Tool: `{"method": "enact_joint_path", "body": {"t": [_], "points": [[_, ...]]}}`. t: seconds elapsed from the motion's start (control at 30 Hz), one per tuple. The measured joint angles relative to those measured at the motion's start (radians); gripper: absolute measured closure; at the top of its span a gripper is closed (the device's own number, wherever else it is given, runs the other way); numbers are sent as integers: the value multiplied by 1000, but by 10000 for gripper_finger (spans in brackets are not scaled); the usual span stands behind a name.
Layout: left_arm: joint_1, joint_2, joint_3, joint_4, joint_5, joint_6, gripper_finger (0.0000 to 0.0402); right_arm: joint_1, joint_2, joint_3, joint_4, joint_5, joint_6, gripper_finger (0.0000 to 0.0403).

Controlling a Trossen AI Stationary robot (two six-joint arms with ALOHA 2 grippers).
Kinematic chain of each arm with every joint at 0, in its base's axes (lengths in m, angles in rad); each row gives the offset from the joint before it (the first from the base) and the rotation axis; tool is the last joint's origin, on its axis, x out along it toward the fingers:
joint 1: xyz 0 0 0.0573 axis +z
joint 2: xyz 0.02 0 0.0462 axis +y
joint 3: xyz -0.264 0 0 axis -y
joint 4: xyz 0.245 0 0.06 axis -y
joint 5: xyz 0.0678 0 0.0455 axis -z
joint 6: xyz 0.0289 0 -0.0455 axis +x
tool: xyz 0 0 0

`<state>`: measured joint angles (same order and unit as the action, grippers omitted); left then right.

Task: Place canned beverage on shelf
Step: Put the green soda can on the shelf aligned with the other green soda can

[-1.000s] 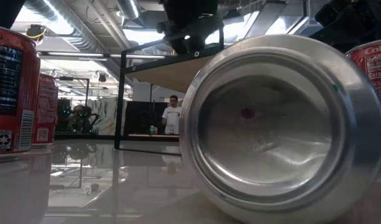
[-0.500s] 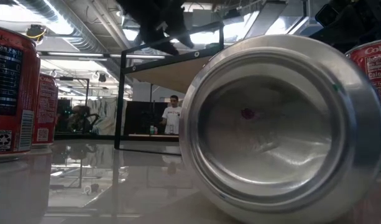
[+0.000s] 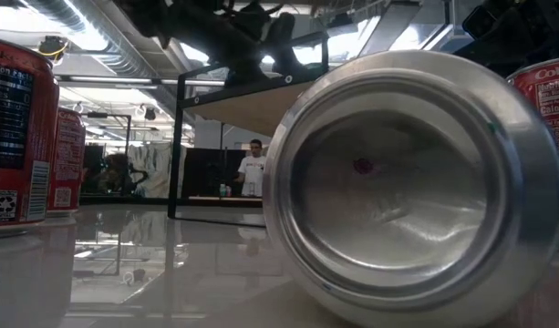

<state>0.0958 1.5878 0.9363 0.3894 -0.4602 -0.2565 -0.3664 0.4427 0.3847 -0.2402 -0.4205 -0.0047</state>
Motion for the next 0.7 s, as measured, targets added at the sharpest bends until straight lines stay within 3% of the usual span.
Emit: {"method": "enact_joint_path", "body": {"t": [0.23, 0.7], "points": [[3, 46, 0, 103, -1, -2, 104, 0, 0, 0, 2, 2, 0, 11], [67, 97, 1, 149, -2, -2, 104, 0, 0, 0, 4, 19, 0, 11]]}}
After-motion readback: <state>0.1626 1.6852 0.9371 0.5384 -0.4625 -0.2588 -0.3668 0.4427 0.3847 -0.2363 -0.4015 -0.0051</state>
